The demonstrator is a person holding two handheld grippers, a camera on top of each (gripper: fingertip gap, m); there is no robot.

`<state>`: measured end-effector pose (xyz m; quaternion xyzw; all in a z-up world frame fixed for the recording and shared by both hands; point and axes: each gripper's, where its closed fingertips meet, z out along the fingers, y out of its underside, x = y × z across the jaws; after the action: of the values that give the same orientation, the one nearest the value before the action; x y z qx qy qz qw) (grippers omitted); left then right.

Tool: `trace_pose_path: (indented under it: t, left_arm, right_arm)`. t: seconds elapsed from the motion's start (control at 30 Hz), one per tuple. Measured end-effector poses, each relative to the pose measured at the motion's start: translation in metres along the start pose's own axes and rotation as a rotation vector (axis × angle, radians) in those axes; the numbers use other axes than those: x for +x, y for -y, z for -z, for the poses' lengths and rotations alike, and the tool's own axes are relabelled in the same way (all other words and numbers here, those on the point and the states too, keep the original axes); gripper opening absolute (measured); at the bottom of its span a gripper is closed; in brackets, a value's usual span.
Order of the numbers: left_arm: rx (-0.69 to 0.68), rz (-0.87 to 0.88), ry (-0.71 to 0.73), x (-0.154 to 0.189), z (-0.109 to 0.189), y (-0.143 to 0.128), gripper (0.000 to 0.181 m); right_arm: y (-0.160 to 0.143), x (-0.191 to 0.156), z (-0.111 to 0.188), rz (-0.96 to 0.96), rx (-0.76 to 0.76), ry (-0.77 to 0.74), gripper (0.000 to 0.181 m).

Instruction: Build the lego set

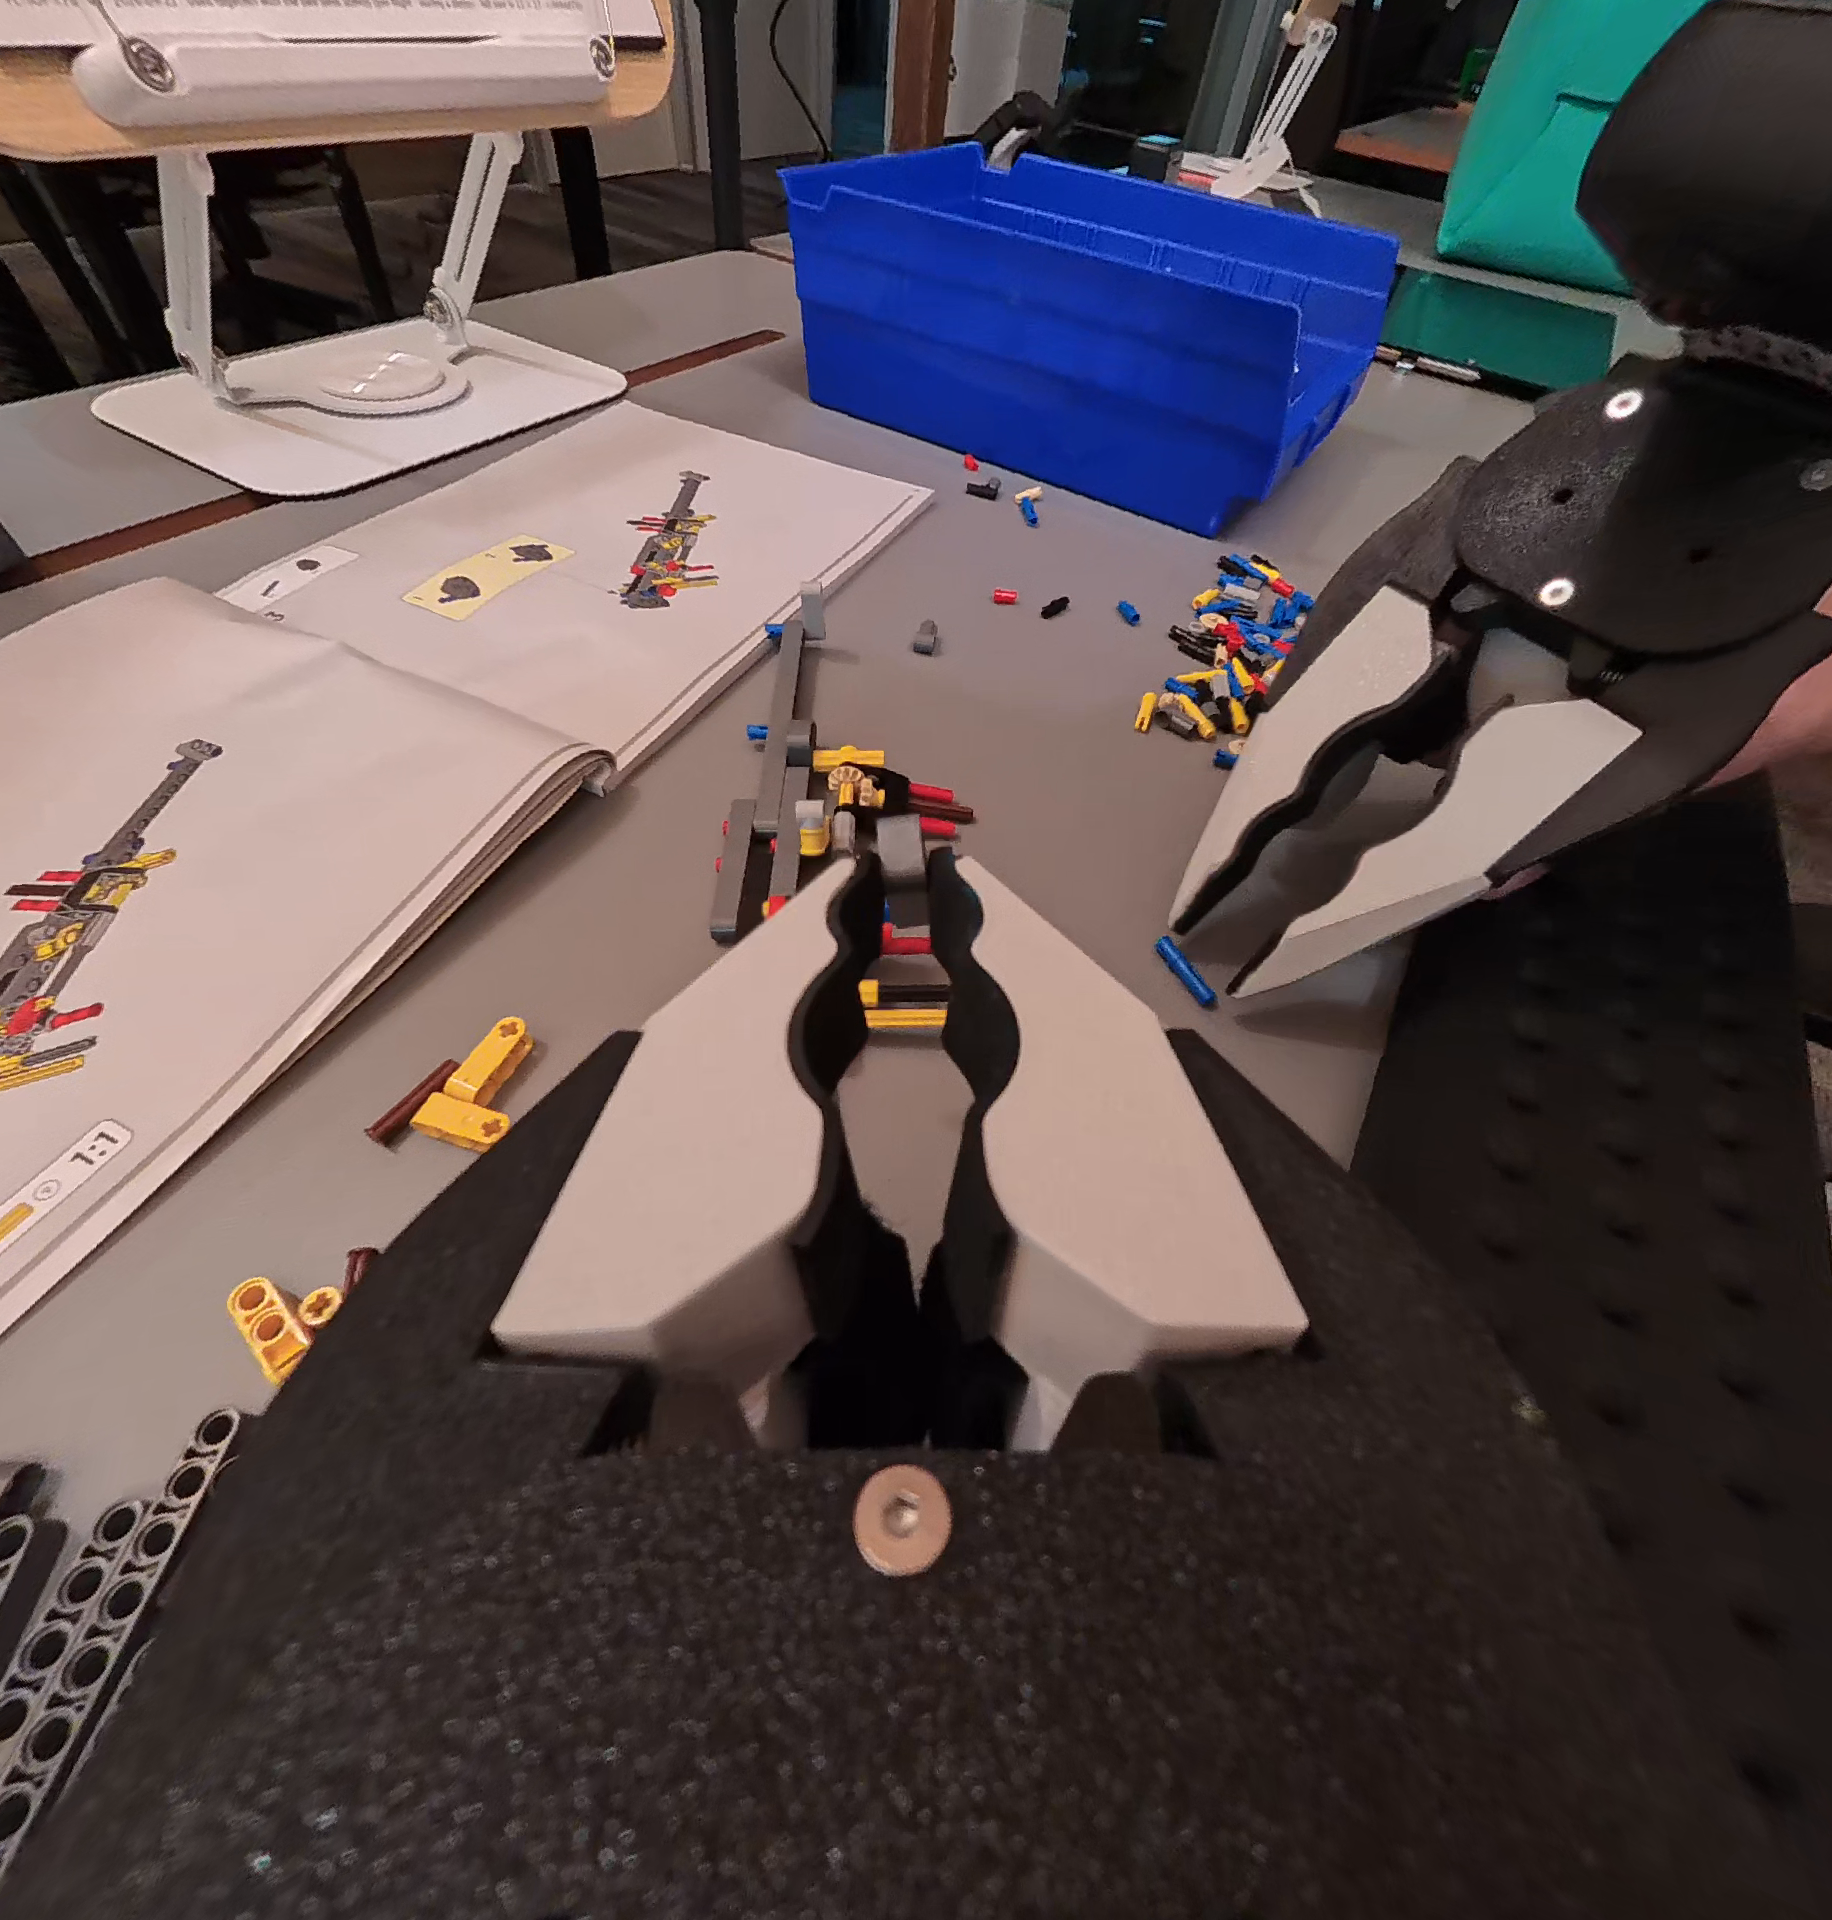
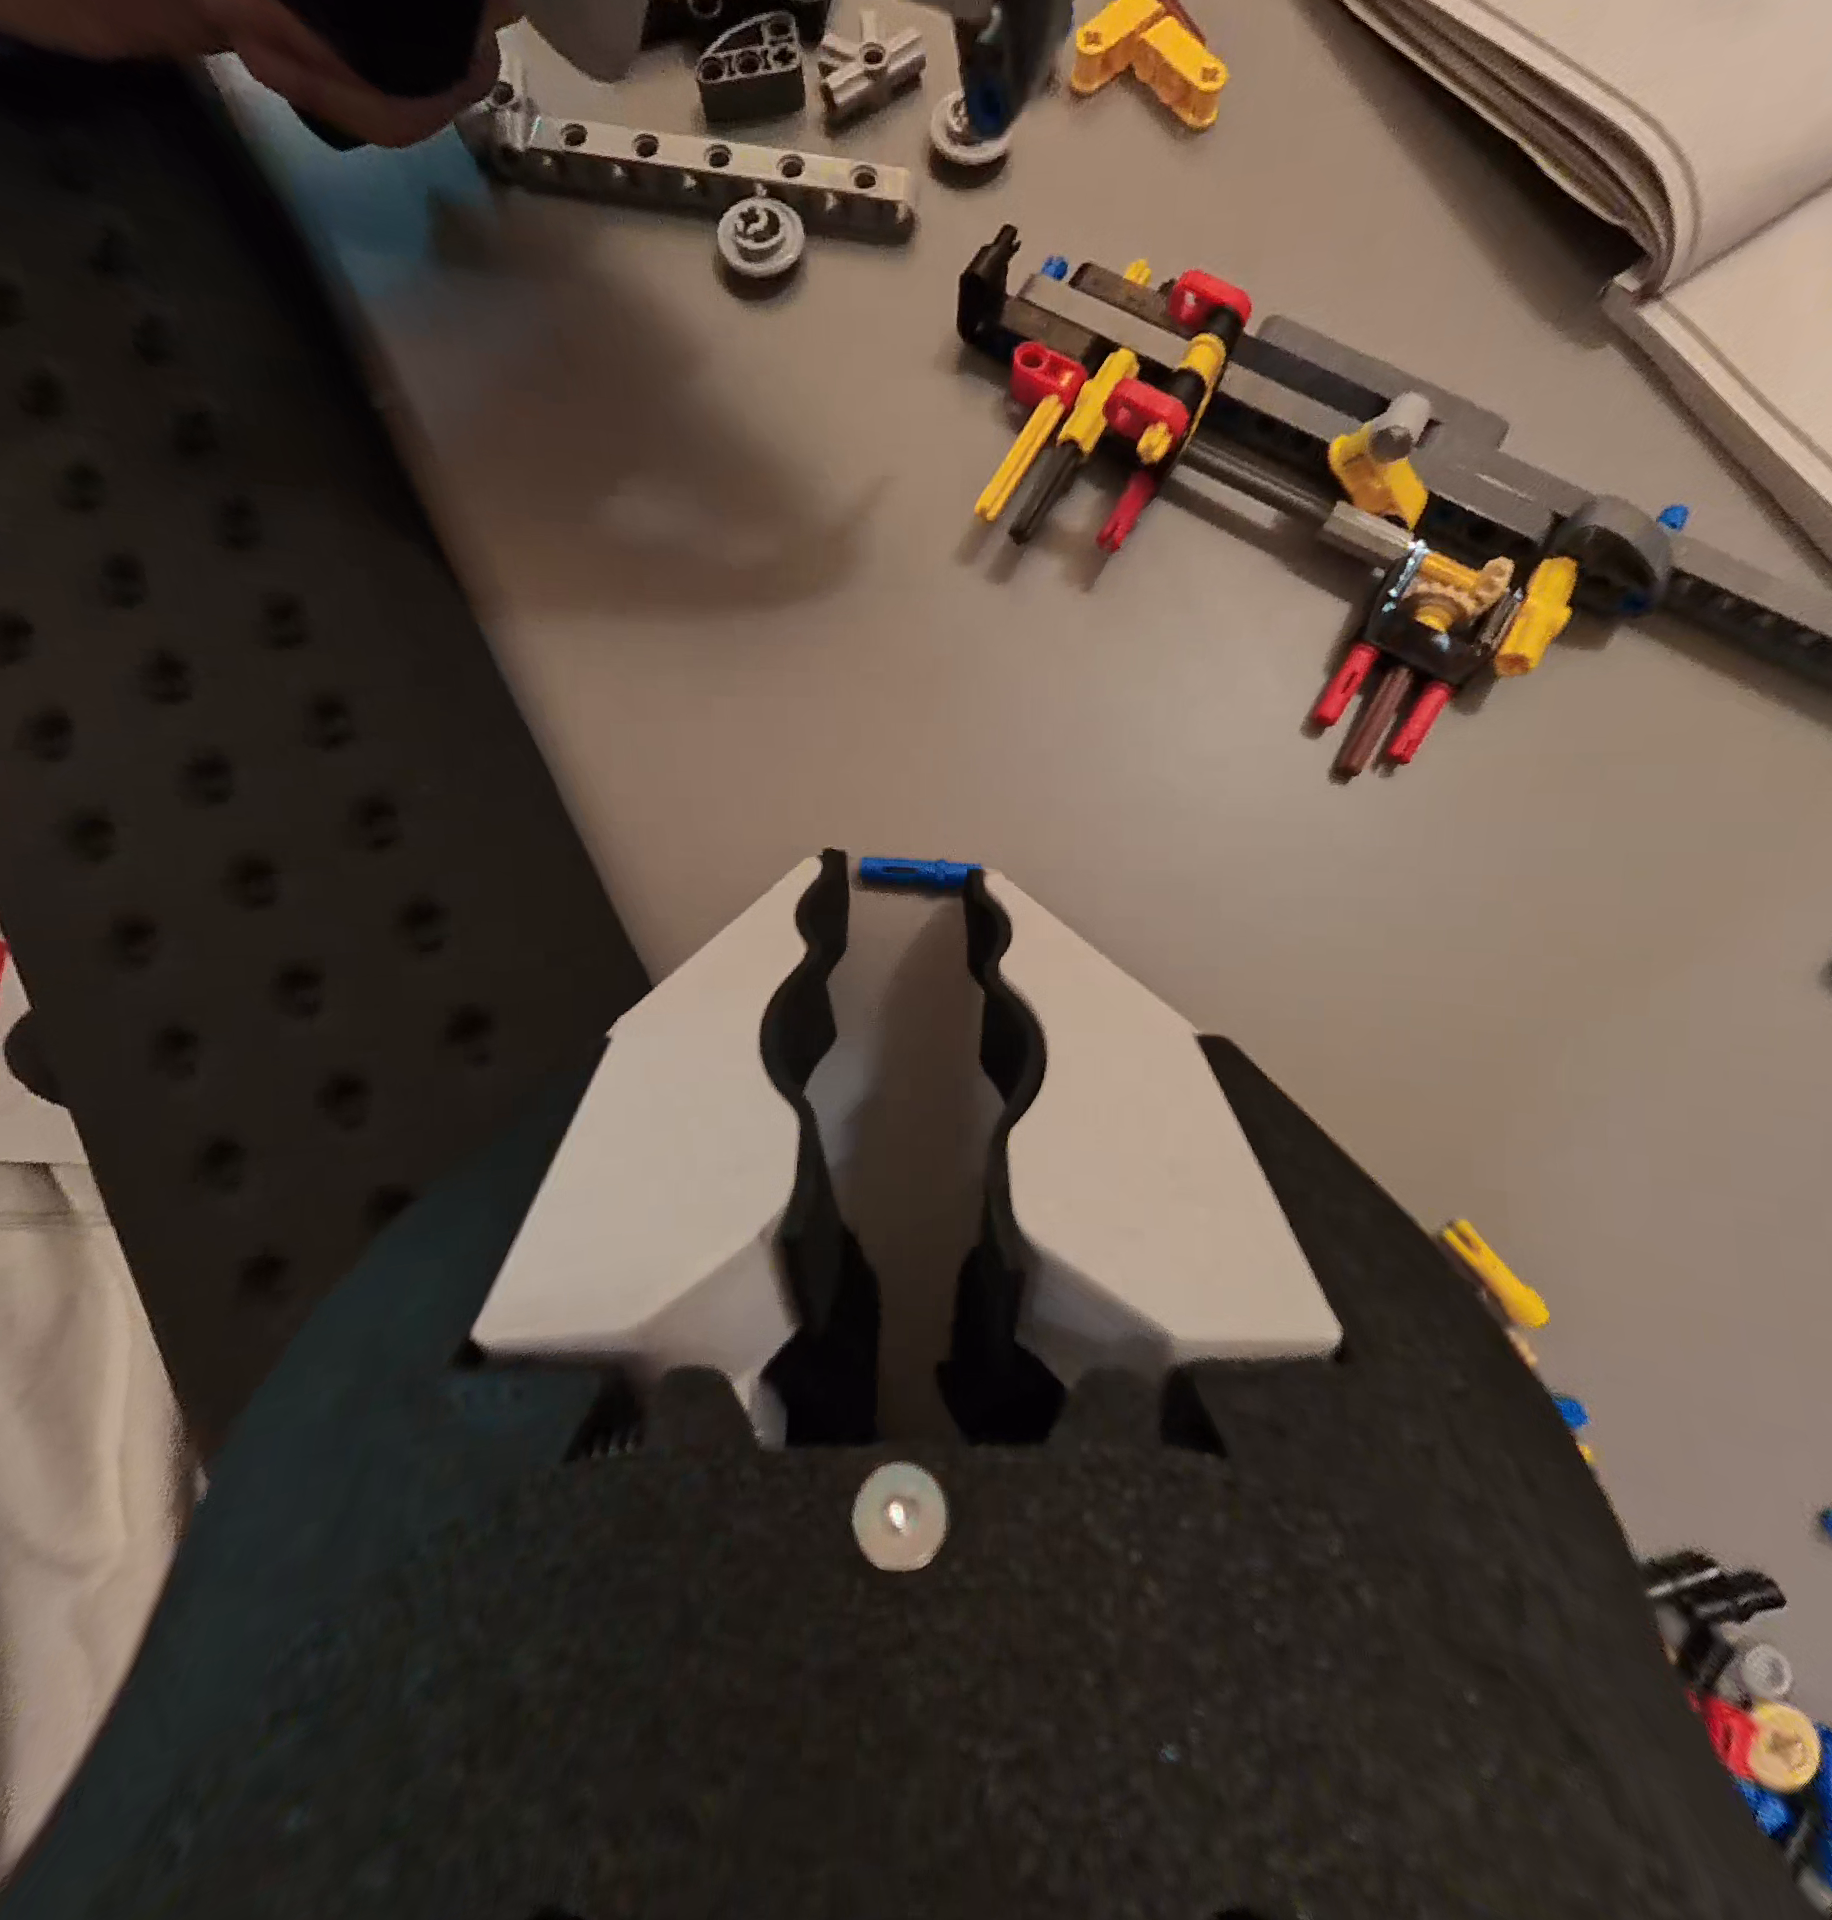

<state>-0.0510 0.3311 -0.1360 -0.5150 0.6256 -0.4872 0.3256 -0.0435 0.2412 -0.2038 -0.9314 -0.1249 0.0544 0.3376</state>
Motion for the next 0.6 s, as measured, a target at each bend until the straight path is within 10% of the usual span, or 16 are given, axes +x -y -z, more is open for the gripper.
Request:
trace_pose_path:
  t: [0.6]
  left_arm:
    - [-0.028,-0.047,-0.034,0.01,-0.004,-0.005,0.007]
  right_arm:
    - [0.001,0.011,0.001,0.563,0.039,0.456,0.02]
